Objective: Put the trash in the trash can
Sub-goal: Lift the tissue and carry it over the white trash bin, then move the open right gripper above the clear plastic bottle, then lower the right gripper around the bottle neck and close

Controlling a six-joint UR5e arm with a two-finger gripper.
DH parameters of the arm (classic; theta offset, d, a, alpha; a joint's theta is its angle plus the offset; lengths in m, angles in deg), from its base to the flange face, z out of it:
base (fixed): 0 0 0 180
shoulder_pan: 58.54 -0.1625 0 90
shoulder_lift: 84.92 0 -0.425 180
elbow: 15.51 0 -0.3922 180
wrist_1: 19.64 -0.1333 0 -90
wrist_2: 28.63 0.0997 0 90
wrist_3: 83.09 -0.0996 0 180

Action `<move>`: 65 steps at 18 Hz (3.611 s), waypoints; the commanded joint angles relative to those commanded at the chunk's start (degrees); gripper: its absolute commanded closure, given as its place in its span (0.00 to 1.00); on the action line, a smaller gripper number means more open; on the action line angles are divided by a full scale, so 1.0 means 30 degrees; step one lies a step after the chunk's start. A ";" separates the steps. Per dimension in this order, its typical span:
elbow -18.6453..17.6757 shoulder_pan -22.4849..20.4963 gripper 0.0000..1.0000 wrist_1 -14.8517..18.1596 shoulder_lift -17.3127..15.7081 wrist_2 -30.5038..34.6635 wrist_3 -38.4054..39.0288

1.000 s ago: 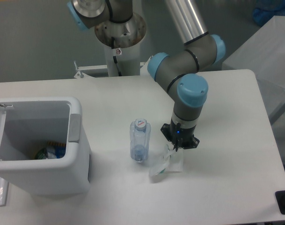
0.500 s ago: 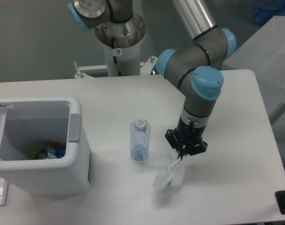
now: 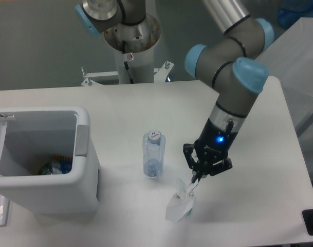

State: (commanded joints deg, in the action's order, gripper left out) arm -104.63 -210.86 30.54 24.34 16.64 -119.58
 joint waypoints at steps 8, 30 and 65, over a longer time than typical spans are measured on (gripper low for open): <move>-0.0264 0.1435 1.00 0.0000 -0.2549 -0.1231 0.1934; -0.3575 0.5304 0.05 -0.0234 -0.5893 -0.2113 0.3402; -0.1172 0.3926 0.00 0.6500 -0.2408 1.1304 -0.2223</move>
State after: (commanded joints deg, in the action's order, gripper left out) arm -108.15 -199.08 50.04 17.11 50.56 -126.25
